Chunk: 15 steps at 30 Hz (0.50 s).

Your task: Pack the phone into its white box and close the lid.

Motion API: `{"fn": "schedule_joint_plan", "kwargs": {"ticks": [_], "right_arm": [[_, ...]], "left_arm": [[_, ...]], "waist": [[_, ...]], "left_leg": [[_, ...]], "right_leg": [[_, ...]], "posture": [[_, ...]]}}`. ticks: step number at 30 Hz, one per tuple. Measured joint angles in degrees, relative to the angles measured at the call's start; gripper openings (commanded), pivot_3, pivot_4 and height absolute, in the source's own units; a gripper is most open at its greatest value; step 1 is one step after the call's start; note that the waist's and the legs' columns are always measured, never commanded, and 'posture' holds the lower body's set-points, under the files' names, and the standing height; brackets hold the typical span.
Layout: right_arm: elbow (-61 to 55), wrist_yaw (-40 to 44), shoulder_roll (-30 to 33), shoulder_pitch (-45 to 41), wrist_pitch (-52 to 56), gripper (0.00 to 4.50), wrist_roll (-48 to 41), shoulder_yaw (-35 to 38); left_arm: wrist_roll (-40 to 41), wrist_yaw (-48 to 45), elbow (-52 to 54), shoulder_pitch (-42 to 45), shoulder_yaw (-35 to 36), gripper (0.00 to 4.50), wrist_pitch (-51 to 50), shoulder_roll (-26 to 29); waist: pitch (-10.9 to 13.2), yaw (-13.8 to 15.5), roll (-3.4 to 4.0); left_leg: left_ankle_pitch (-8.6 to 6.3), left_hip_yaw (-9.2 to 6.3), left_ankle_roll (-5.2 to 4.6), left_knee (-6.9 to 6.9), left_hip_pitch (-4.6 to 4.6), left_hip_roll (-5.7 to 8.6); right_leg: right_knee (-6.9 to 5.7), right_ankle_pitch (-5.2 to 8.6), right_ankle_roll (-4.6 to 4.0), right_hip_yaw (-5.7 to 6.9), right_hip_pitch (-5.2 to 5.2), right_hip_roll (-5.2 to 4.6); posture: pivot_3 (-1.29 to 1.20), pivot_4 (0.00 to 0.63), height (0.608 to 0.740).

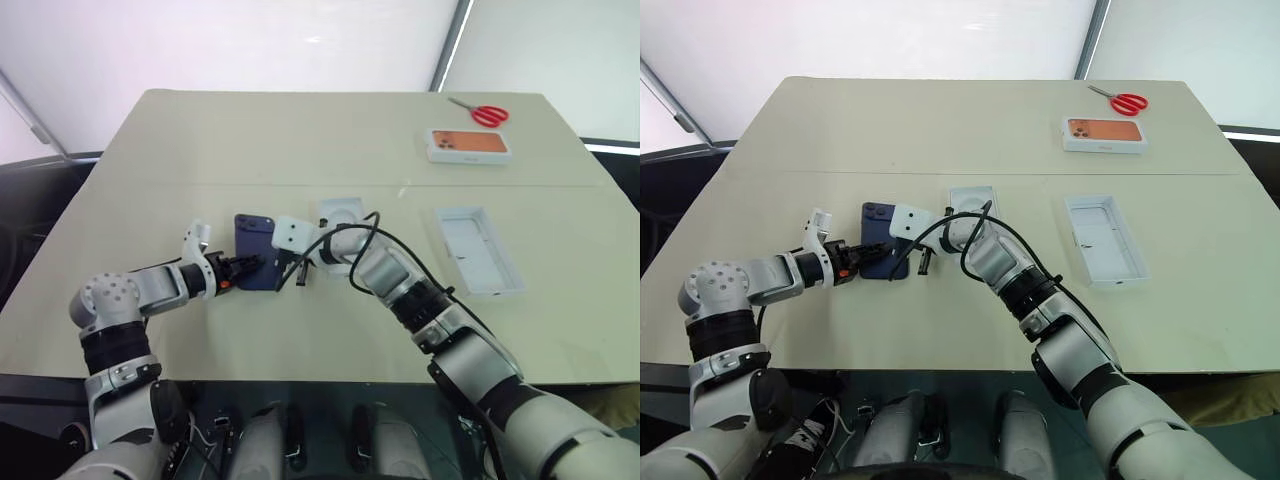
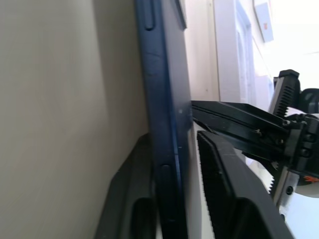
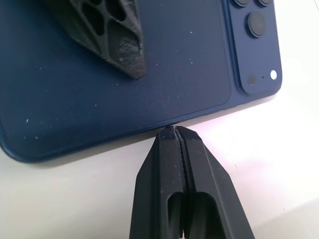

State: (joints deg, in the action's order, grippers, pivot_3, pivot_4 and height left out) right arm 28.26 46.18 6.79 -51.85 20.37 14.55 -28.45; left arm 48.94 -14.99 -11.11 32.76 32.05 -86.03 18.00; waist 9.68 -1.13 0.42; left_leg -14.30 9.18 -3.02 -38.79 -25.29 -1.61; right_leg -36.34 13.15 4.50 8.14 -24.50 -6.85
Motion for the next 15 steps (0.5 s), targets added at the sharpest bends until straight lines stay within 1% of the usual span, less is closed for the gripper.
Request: {"fn": "schedule_joint_plan", "kwargs": {"ticks": [3,6,7,8,15], "right_arm": [[0.03,-0.11,-0.03,0.01,-0.07,0.00,0.00,0.00],[0.12,-0.24,-0.07,0.01,-0.31,0.00,0.01,-0.01],[0.23,-0.32,-0.02,0.02,-0.39,0.00,0.16,-0.01],[0.39,-0.44,0.05,0.02,-0.41,0.00,0.29,0.03],[0.26,-0.02,0.31,0.51,-2.06,0.00,0.03,0.24]], "left_arm": [[0.02,0.09,0.06,-0.22,0.67,1.48,-0.01,-0.39],[0.01,0.28,0.01,-0.48,1.15,0.63,-0.05,-0.64],[0.92,-0.38,-0.09,-0.51,2.04,0.14,-0.24,-1.21],[1.46,-0.74,0.27,-0.49,2.14,0.04,-0.46,-1.40],[1.70,-0.73,0.03,-0.89,3.32,0.04,-1.24,-1.59]], "waist": [[0.00,0.00,0.00],[0.00,-0.03,0.00],[0.00,-0.02,-0.01],[-0.02,-0.02,-0.04],[-0.02,-0.20,-0.05]], "left_leg": [[0.00,0.00,0.00,0.00,0.00,0.00],[0.00,0.00,0.00,0.00,0.00,0.00],[0.00,0.00,0.00,0.01,-0.01,0.00],[0.00,-0.01,0.00,0.00,0.00,-0.02],[0.03,0.01,0.05,0.09,0.00,-0.02]], "right_leg": [[0.00,0.00,0.00,0.00,0.00,0.00],[0.00,0.00,0.00,-0.01,-0.01,0.00],[0.00,0.00,0.00,0.00,-0.02,0.00],[0.00,0.00,0.00,0.00,-0.01,0.00],[0.02,0.00,0.00,-0.01,-0.04,0.02]], "posture": [[0.00,0.150,0.738],[0.00,0.150,0.738],[0.00,0.150,0.738],[0.00,0.150,0.738],[0.00,0.150,0.738]]}}
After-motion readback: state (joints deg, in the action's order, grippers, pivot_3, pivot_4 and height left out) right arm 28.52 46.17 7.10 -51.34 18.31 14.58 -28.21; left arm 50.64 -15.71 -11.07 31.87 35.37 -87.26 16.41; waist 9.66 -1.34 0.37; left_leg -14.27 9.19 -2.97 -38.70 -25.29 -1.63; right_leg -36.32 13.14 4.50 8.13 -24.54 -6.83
